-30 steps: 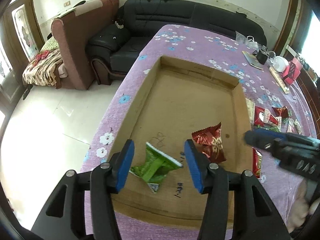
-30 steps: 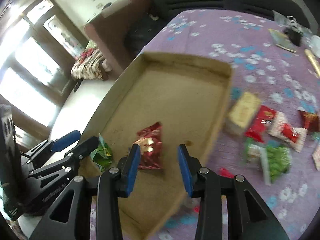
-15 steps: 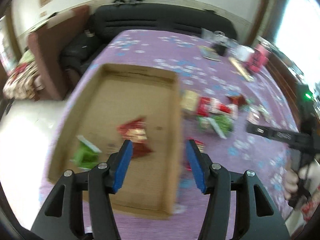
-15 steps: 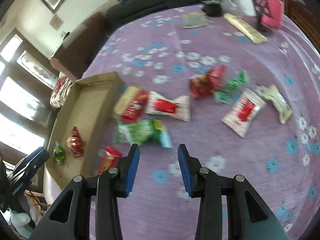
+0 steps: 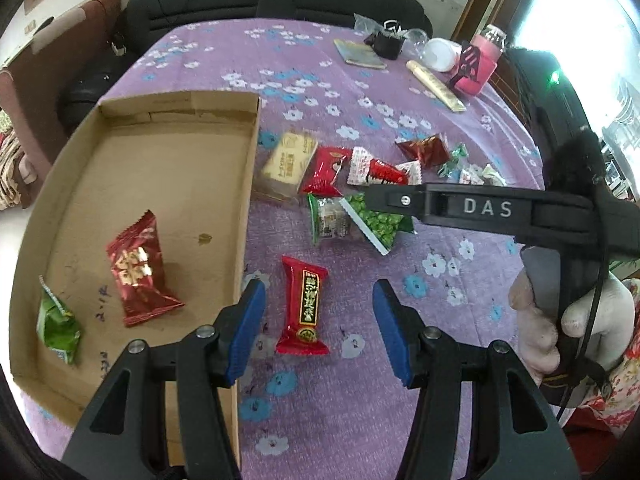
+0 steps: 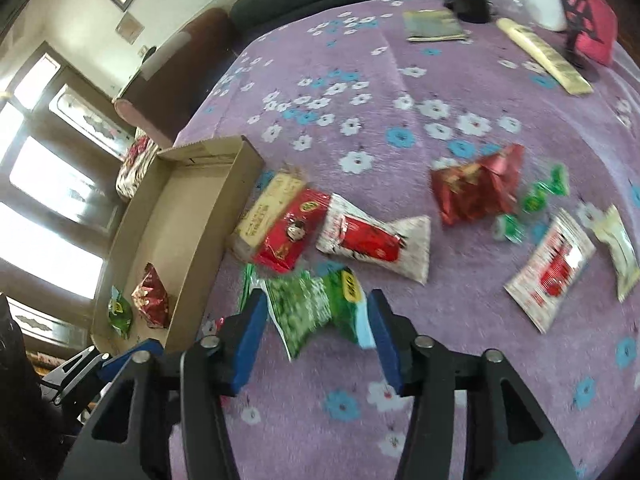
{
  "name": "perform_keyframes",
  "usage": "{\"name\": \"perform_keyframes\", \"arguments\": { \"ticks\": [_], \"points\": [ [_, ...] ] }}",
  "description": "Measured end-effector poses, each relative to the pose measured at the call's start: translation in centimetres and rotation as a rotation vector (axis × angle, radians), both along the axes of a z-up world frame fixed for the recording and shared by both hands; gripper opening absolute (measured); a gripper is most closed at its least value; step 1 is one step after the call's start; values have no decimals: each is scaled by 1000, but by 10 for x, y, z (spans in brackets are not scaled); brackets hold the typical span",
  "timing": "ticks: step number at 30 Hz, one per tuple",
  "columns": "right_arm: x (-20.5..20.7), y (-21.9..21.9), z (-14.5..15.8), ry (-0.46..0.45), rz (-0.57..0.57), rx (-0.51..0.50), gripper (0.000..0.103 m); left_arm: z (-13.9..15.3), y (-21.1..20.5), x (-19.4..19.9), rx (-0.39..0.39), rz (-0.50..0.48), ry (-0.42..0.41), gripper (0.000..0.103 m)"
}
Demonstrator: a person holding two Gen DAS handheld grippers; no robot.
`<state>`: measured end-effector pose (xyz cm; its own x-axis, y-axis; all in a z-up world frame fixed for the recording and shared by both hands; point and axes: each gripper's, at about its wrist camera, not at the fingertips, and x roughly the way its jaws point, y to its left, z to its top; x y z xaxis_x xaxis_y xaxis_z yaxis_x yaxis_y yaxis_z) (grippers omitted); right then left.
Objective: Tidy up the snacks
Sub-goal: 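Grasp the red sausage stick with the left gripper while the right grasps the green pea bag, then move both held snacks over the box and release them inside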
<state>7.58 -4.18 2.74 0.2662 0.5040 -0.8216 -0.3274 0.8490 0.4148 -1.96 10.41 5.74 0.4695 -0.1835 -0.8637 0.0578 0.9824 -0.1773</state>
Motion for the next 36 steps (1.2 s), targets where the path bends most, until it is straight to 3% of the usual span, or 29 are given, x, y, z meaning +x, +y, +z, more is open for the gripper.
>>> {"name": "perform_keyframes", "arguments": {
  "ticks": [5,11,13,14,23,36],
  "points": [
    [1,9,-8,20,44,-38,55,-10,-2,6,-7,-20,30,57],
    [-2,-1,-9,28,37,-43,44,-22,-8,14,5,-33,67,54],
    [-4,-11,-9,39,21,-30,43,-28,-10,17,18,-40,87,33],
    [-4,-16,-9,44,14,-25,43,-30,-11,19,20,-41,95,27],
    [-22,-60,-8,52,-41,-9,43,-28,-17,17,16,-25,79,23],
    [-40,-80,2,56,-90,5,43,-8,-24,0,-34,-24,33,22]
  ]
}}
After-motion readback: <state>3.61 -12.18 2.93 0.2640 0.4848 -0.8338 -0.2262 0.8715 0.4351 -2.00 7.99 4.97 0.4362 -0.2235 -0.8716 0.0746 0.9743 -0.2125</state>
